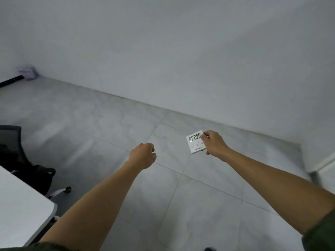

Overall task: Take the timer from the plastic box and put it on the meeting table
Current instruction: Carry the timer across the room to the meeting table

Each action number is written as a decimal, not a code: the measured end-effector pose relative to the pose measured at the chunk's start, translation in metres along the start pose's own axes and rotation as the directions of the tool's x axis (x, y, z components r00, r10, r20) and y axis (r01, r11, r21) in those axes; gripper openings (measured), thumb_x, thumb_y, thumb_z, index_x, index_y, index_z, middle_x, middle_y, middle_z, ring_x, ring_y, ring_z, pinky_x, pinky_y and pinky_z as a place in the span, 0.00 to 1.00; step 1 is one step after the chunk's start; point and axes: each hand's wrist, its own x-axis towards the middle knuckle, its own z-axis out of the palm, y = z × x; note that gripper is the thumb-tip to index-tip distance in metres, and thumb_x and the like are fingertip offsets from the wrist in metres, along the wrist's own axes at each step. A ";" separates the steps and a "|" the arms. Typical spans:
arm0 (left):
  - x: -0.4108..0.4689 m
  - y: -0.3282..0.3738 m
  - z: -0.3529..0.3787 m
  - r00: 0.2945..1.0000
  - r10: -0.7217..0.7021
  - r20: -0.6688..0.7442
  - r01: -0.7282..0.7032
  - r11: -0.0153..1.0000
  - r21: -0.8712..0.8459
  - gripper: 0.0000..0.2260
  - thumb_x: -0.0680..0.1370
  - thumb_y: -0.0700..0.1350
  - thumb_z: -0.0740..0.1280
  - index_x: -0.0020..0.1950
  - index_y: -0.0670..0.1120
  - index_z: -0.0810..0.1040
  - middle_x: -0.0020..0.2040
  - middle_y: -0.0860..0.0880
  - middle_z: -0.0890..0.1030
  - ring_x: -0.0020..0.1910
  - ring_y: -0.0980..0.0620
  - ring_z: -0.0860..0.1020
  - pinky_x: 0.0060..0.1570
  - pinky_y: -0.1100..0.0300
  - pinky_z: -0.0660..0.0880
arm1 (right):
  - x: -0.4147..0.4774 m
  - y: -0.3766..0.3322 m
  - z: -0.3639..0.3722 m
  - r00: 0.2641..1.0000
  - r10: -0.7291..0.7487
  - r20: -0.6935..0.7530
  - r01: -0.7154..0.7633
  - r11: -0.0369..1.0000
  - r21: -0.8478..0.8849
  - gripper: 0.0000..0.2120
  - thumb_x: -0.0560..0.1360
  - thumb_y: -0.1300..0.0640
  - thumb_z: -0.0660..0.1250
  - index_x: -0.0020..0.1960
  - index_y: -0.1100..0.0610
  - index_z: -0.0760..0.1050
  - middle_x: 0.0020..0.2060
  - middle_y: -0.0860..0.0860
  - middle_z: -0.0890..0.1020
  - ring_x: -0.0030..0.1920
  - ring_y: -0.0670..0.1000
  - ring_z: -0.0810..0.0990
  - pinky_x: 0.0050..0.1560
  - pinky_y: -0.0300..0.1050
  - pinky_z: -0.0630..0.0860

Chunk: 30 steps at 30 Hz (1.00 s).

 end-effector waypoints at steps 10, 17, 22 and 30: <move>0.231 -0.054 -0.043 0.987 -0.160 -0.022 0.159 0.987 -0.026 0.13 0.78 0.49 0.62 0.60 0.47 0.77 0.56 0.44 0.80 0.57 0.44 0.77 0.52 0.53 0.73 | 0.265 -0.082 0.065 0.986 -0.106 0.130 0.112 0.993 -0.039 0.14 0.80 0.54 0.57 0.58 0.62 0.74 0.49 0.56 0.81 0.38 0.56 0.80 0.42 0.57 0.81; 0.365 -0.108 -0.092 0.940 -0.337 -0.059 0.330 0.938 -0.106 0.13 0.77 0.50 0.62 0.60 0.48 0.77 0.56 0.44 0.80 0.57 0.44 0.77 0.50 0.55 0.72 | 0.442 -0.184 0.115 0.954 -0.178 0.241 0.196 0.979 -0.056 0.14 0.80 0.54 0.57 0.56 0.61 0.75 0.47 0.56 0.81 0.33 0.52 0.78 0.41 0.55 0.81; 0.435 -0.182 -0.111 0.884 -0.464 -0.051 0.454 0.880 -0.137 0.14 0.77 0.50 0.63 0.60 0.48 0.77 0.57 0.44 0.80 0.58 0.43 0.77 0.50 0.54 0.72 | 0.533 -0.254 0.193 0.908 -0.237 0.345 0.279 0.957 -0.078 0.13 0.80 0.54 0.57 0.56 0.61 0.75 0.46 0.55 0.80 0.31 0.50 0.77 0.39 0.53 0.80; 0.582 -0.326 -0.164 0.848 -0.529 -0.038 0.521 0.844 -0.124 0.13 0.78 0.50 0.62 0.60 0.48 0.76 0.58 0.45 0.79 0.57 0.44 0.77 0.50 0.56 0.71 | 0.669 -0.373 0.330 0.855 -0.296 0.425 0.362 0.928 -0.083 0.15 0.80 0.53 0.57 0.58 0.61 0.75 0.49 0.56 0.81 0.43 0.57 0.81 0.44 0.57 0.82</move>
